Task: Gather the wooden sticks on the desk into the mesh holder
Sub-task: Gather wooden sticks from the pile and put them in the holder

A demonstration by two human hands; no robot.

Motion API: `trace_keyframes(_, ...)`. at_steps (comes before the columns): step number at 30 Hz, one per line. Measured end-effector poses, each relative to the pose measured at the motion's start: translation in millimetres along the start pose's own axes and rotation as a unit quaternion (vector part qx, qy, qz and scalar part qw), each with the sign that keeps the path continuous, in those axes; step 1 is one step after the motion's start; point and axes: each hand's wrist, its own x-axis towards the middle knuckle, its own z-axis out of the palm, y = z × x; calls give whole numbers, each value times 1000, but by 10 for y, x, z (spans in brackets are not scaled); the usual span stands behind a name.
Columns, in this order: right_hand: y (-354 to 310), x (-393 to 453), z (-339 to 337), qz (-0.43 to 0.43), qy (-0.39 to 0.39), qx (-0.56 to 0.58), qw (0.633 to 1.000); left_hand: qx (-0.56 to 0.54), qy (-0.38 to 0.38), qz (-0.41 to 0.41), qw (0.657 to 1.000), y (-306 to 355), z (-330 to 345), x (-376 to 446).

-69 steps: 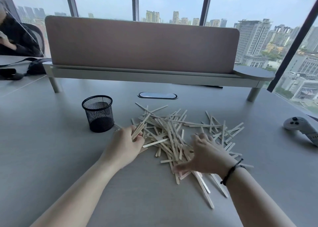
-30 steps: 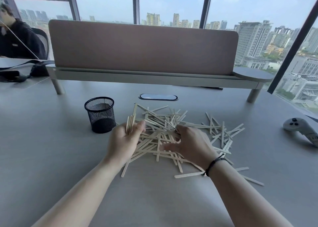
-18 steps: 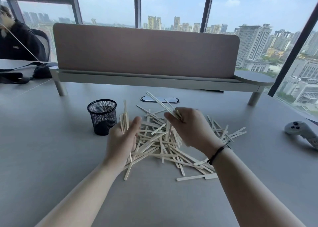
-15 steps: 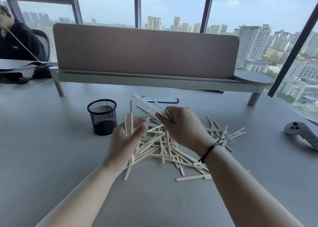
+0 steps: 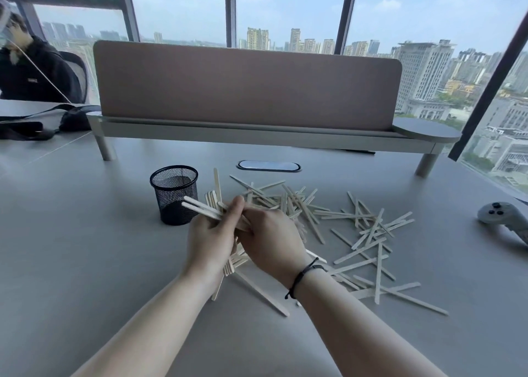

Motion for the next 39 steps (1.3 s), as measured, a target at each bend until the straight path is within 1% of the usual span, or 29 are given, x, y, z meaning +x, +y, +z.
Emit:
trace_keyframes(3, 11, -11, 1, 23, -23, -19, 999, -52, 33, -43, 997, 34, 23, 15)
trace_keyframes(5, 39, -34, 32, 47, -49, -38, 997, -93, 55, -55, 993, 100, 10, 38)
trace_keyframes(9, 128, -114, 97, 49, -98, -79, 991, -121, 132, -26, 983, 268, -83, 132)
trace_keyframes(11, 174, -114, 62, 52, -100, -78, 991, -162, 162, -24, 973, 312, -172, 218)
trace_keyframes(12, 187, -101, 23, 48, -101, -73, 991, -185, 164, -23, 969, 331, -210, 247)
trace_keyframes(14, 211, -56, -76, 36, -83, -46, 995, -212, 143, -32, 966, 323, -257, 284)
trace_keyframes(16, 204, 14, -222, 29, -30, -9, 999, -207, 110, -51, 971, 318, -236, 257)
trace_keyframes(17, 197, 64, -307, 32, 6, 27, 999, -196, 96, -54, 974, 312, -212, 232)
trace_keyframes(19, 175, 174, -481, 62, 70, 141, 986, -159, 70, -57, 983, 290, -175, 185)
trace_keyframes(20, 164, 228, -563, 93, 87, 222, 967, -137, 50, -58, 988, 277, -172, 164)
trace_keyframes(22, 157, 303, -689, 164, 94, 393, 900, -80, -11, -37, 996, 224, -176, 123)
trace_keyframes(23, 156, 318, -727, 187, 84, 456, 866, -35, -45, -14, 998, 204, -172, 97)
trace_keyframes(24, 152, 319, -750, 198, 70, 491, 846, 20, -69, 13, 997, 193, -163, 68)
trace_keyframes(26, 143, 308, -753, 198, 42, 509, 836, 125, -103, 73, 984, 185, -130, 27)
trace_keyframes(28, 122, 291, -732, 189, 16, 503, 843, 204, -126, 122, 963, 137, -121, 20)
trace_keyframes(30, 88, 279, -710, 172, -12, 488, 856, 265, -111, 179, 941, 89, -132, 22)
trace_keyframes(32, 43, 281, -684, 161, -22, 468, 868, 297, -102, 221, 923, 74, -126, 5)
trace_keyframes(33, 24, 290, -673, 166, -10, 461, 871, 311, -106, 236, 915, 86, -116, -5)
trace_keyframes(35, 12, 320, -650, 193, 45, 460, 865, 342, -117, 260, 896, 82, -123, -9)
trace_keyframes(37, 39, 344, -625, 226, 119, 474, 843, 378, -106, 272, 879, 57, -158, 14)
trace_keyframes(39, 104, 350, -609, 248, 192, 488, 815, 410, -95, 265, 867, 38, -183, 27)
